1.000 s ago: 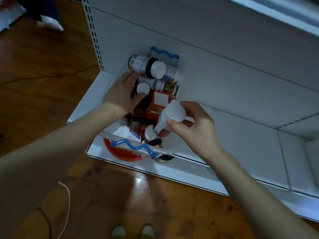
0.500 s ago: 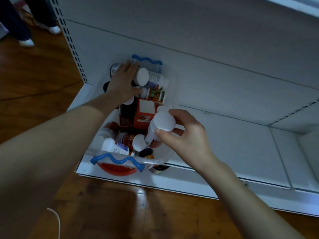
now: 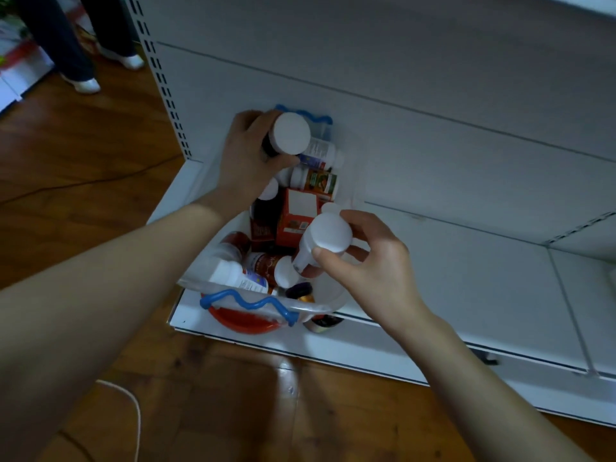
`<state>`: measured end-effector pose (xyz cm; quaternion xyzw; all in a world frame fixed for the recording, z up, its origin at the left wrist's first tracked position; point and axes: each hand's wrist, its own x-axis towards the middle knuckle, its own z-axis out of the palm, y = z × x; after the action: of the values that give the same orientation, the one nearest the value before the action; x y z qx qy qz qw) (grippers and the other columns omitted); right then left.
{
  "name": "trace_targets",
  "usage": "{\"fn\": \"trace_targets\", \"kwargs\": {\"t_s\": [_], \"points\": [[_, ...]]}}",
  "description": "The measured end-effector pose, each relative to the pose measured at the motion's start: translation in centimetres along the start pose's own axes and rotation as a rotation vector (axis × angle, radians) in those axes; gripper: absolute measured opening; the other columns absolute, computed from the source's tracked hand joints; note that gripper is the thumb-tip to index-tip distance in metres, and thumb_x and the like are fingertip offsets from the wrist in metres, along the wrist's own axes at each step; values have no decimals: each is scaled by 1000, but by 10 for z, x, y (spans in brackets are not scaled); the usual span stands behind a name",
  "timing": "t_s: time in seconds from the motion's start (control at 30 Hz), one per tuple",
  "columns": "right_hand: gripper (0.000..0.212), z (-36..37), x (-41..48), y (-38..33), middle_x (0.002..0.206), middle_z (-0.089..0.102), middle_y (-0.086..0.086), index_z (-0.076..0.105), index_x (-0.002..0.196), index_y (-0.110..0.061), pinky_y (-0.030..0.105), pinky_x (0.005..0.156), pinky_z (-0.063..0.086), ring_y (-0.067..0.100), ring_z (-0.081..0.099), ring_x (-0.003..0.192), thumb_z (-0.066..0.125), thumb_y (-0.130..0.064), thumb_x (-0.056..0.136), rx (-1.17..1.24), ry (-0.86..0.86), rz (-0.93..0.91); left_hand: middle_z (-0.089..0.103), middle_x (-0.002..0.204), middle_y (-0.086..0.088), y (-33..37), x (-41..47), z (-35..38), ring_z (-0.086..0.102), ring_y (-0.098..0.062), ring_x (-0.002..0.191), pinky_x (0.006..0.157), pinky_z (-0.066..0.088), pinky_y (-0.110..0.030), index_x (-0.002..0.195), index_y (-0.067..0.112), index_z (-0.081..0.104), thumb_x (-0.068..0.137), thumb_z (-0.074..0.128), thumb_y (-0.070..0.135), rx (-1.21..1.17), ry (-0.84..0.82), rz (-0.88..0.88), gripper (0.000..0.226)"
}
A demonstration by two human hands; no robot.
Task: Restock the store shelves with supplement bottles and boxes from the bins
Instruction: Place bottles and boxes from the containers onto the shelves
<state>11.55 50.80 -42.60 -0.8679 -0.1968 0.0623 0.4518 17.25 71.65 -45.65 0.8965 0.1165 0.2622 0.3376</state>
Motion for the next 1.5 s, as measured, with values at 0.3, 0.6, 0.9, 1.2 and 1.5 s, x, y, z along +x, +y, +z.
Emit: {"fn": "trace_targets", "kwargs": {"t_s": [0.3,0.6,0.9,1.2,1.5], "points": [[56,-19,-28,-29,115,54,-1,51,121,-11,21,89,44,10,52,105,74,-28,72,46,48,72,42,125,8,53,-66,-45,34,0,117,90,20,7,133,6,44,74,76,14,-249,-15,-168,68],[44,-58,-85,-71,101,53,-18,50,110,-21,20,90,46,7,53,103,73,-26,74,106,38,140,51,120,9,112,-142,-106,45,-1,114,98,38,-15,128,16,49,75,75,17,-416,-44,-381,59],[28,-149,-121,-131,94,59,-10,56,104,-18,4,71,45,1,56,86,69,-17,80,139,75,153,53,101,23,212,-162,-181,49,16,87,79,40,0,114,28,53,75,76,20,-509,-89,-425,46],[10,-277,-141,-167,82,64,1,64,84,-25,38,73,50,11,56,76,69,-32,80,49,191,124,61,91,18,334,-145,-201,57,14,78,71,45,-7,99,24,59,72,77,16,-672,-170,-303,33],[47,-426,-188,-134,69,55,4,60,78,-5,37,57,42,16,50,61,64,-52,76,-102,303,131,65,90,10,476,-144,-151,59,9,73,69,47,-9,101,16,62,73,76,14,-795,-207,-204,31]]}}
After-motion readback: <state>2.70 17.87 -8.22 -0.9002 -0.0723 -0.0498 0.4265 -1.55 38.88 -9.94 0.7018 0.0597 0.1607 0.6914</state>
